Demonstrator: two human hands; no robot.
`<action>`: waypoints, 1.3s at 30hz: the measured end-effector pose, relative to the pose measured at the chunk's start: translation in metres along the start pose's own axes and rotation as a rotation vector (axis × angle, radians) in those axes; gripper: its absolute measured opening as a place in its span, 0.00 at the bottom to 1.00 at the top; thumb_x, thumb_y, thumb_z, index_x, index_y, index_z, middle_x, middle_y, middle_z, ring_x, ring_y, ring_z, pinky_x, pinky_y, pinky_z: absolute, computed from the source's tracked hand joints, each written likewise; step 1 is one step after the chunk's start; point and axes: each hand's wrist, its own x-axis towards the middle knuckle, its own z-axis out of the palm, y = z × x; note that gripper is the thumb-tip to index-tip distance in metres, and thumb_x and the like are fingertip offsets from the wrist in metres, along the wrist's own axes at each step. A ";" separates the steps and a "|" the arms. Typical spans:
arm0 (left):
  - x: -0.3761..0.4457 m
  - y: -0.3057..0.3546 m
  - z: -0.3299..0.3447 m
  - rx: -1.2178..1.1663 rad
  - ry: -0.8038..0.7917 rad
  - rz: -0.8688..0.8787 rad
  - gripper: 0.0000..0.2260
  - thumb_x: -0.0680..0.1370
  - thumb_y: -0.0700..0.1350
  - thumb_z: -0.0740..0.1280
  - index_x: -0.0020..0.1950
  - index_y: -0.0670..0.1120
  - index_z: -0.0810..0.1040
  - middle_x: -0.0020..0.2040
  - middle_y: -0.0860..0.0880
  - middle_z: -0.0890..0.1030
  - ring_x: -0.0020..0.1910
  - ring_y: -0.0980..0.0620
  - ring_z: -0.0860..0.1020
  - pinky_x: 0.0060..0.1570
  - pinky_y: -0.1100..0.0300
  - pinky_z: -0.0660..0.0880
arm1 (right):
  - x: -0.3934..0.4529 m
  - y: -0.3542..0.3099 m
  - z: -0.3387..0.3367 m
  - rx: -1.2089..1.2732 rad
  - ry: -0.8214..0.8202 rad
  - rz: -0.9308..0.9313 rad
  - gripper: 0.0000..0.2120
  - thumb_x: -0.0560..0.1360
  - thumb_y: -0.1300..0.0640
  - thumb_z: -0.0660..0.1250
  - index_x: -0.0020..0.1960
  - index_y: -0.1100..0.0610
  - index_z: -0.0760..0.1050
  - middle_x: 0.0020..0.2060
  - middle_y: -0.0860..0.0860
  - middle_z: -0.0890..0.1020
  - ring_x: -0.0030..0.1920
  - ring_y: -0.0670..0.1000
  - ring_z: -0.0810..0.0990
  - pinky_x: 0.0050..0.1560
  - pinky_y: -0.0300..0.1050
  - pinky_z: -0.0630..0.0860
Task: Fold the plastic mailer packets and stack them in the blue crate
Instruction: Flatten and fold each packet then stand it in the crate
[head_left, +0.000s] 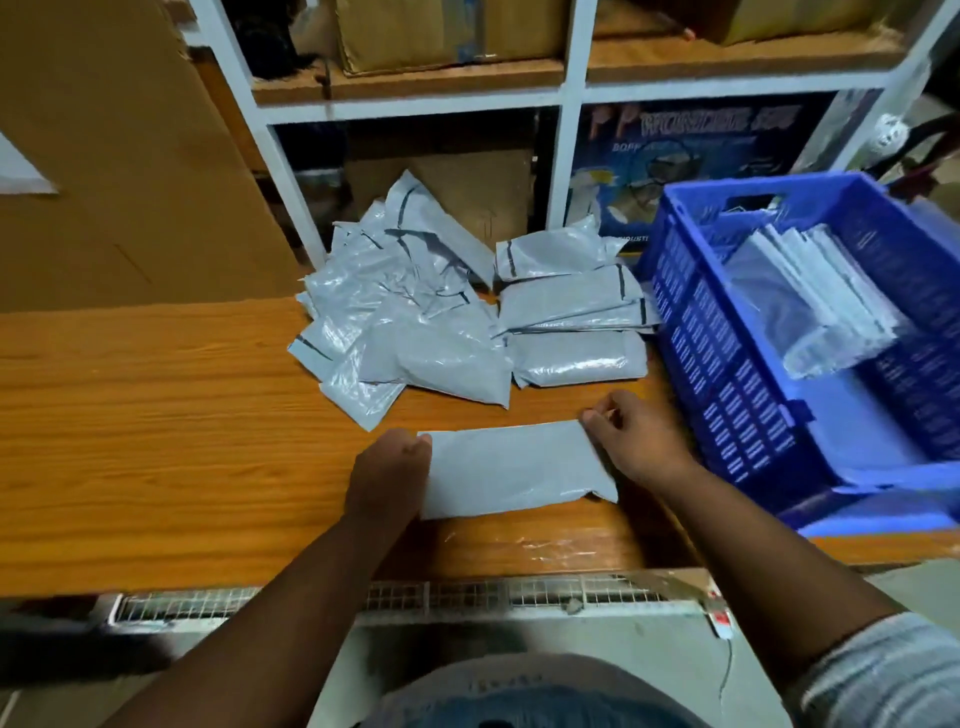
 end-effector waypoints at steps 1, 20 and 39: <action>-0.010 -0.007 0.004 0.038 0.044 -0.009 0.13 0.84 0.55 0.61 0.44 0.49 0.75 0.38 0.51 0.78 0.41 0.44 0.78 0.43 0.52 0.75 | -0.007 0.008 0.002 -0.144 0.039 -0.038 0.12 0.82 0.39 0.67 0.53 0.48 0.78 0.46 0.46 0.82 0.47 0.52 0.81 0.47 0.52 0.80; -0.070 0.027 0.078 0.483 0.201 0.687 0.10 0.83 0.45 0.61 0.58 0.45 0.80 0.52 0.46 0.80 0.50 0.46 0.77 0.50 0.52 0.79 | -0.049 0.023 0.048 -0.559 -0.167 -0.487 0.33 0.87 0.37 0.42 0.87 0.53 0.50 0.87 0.54 0.48 0.86 0.55 0.44 0.84 0.65 0.39; -0.052 0.021 0.125 0.803 -0.053 0.799 0.34 0.83 0.55 0.48 0.86 0.37 0.55 0.86 0.36 0.52 0.86 0.38 0.51 0.83 0.40 0.50 | -0.051 0.042 0.066 -0.702 -0.202 -0.576 0.37 0.85 0.37 0.44 0.88 0.55 0.45 0.87 0.56 0.44 0.86 0.55 0.40 0.84 0.63 0.42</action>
